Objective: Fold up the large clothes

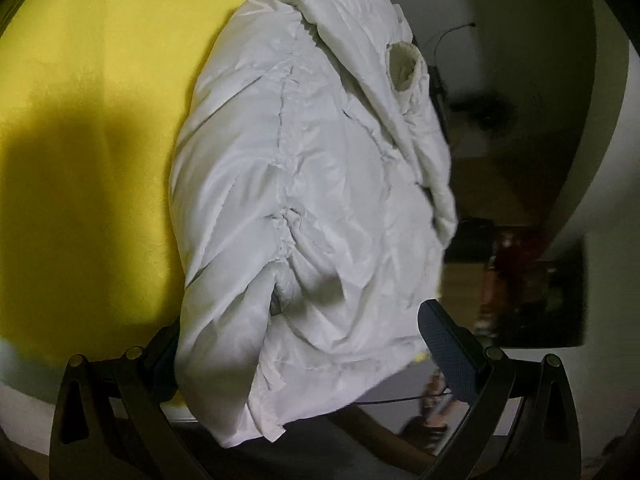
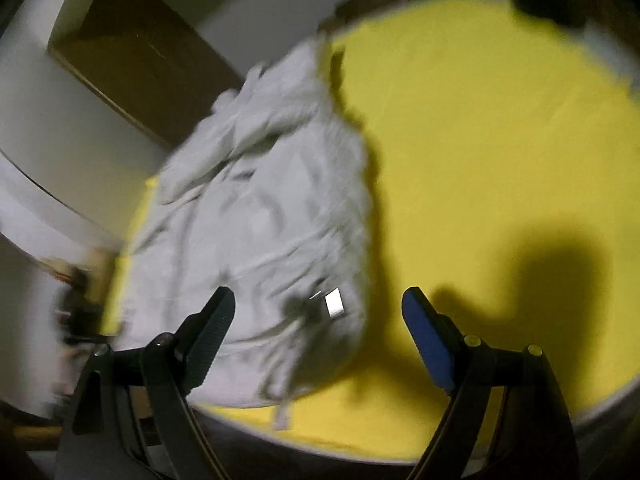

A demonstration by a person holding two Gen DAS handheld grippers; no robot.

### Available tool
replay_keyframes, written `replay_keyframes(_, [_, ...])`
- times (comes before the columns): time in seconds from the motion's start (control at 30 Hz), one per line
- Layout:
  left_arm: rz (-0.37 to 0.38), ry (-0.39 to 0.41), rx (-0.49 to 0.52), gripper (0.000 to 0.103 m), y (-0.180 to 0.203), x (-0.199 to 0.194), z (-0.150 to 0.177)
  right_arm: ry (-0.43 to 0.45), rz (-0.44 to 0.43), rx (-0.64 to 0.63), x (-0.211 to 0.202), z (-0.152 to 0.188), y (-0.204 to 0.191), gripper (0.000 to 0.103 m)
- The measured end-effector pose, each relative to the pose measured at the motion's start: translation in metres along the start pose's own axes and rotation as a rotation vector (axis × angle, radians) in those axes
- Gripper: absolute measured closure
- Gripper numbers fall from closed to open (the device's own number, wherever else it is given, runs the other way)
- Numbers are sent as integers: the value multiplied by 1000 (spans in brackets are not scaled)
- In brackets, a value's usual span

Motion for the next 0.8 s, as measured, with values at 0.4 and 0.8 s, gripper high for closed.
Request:
replay_keyframes(0.4, [29, -49, -8, 0, -6, -2, 12, -37, -40, 124, 29, -7, 15, 17])
replay_keyframes(0.8, [-6, -49, 94, 4, 13, 14, 4, -86, -88, 93, 42, -4, -1, 31])
Point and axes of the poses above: each gripper's, at about its wrist camera, not at the fingertips, and x roughly the way its jaws point, y to its right, z to its underside, the point moved 4 cm from there along x, roughly the way its jaws point, and after that the axes turned 6 degrees about -x, right-handed, at the moved point
